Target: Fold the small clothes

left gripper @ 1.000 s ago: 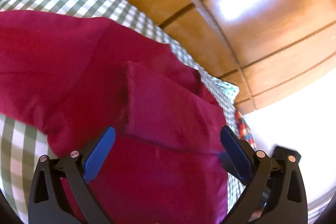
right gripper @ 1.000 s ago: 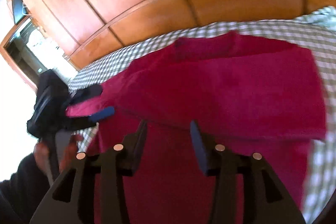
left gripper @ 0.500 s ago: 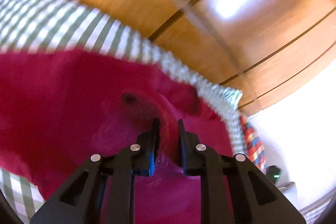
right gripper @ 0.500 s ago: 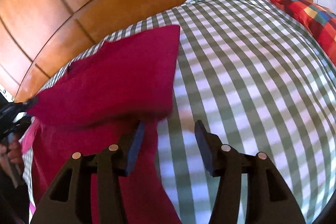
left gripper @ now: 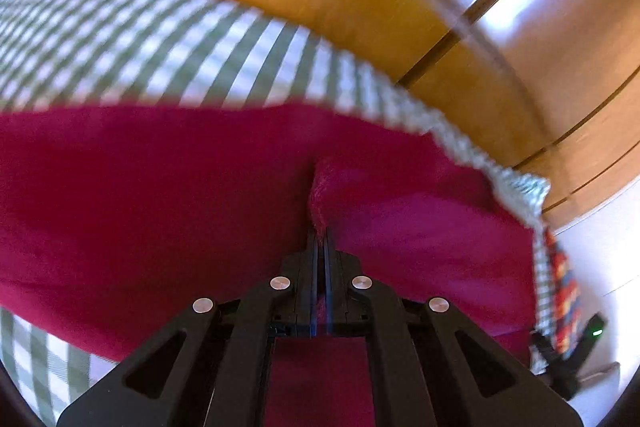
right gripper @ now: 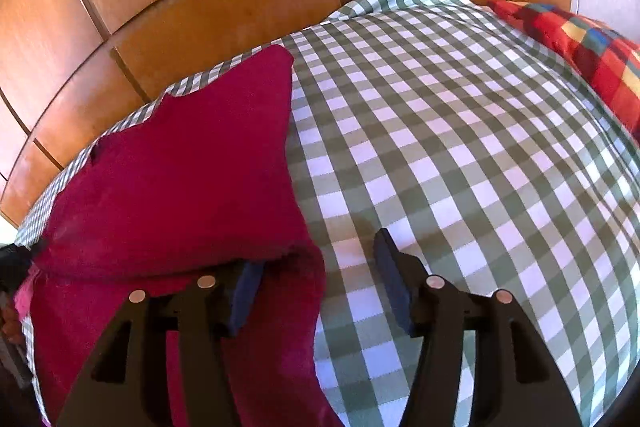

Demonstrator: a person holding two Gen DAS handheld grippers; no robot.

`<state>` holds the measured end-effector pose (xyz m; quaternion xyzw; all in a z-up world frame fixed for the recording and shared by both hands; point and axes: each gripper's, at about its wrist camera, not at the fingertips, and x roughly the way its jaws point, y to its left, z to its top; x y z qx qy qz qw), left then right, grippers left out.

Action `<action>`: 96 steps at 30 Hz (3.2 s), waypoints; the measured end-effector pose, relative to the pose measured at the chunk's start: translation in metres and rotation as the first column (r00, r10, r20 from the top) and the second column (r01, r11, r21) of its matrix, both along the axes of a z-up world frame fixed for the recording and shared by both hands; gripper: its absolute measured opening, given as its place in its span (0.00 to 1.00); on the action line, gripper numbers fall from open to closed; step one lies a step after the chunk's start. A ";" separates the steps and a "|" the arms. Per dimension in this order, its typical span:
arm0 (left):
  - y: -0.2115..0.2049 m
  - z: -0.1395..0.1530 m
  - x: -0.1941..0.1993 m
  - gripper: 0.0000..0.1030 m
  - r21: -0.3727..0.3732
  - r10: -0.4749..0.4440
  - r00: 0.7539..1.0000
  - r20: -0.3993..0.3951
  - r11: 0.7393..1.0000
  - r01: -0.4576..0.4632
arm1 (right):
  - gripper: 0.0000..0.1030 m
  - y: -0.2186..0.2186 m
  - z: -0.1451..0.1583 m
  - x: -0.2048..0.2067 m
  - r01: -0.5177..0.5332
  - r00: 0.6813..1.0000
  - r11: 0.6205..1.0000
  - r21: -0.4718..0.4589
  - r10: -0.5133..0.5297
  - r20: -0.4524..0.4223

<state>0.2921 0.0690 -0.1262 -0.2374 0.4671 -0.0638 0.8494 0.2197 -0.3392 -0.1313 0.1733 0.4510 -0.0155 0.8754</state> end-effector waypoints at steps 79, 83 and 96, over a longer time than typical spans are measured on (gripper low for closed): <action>-0.057 0.033 -0.121 0.39 -0.035 -0.196 0.968 0.156 0.978 0.204 | 0.53 0.116 0.027 -0.017 -0.387 0.917 0.850 0.356 0.396 0.053; -0.037 0.030 -0.125 0.39 -0.070 -0.130 0.982 0.140 0.988 0.141 | 0.52 0.157 0.018 0.002 -0.445 0.871 0.759 0.475 0.490 0.033; -0.022 0.038 -0.102 0.39 -0.041 -0.042 0.987 0.156 0.998 0.049 | 0.04 0.179 0.126 0.018 -0.553 0.830 0.809 0.198 0.515 0.216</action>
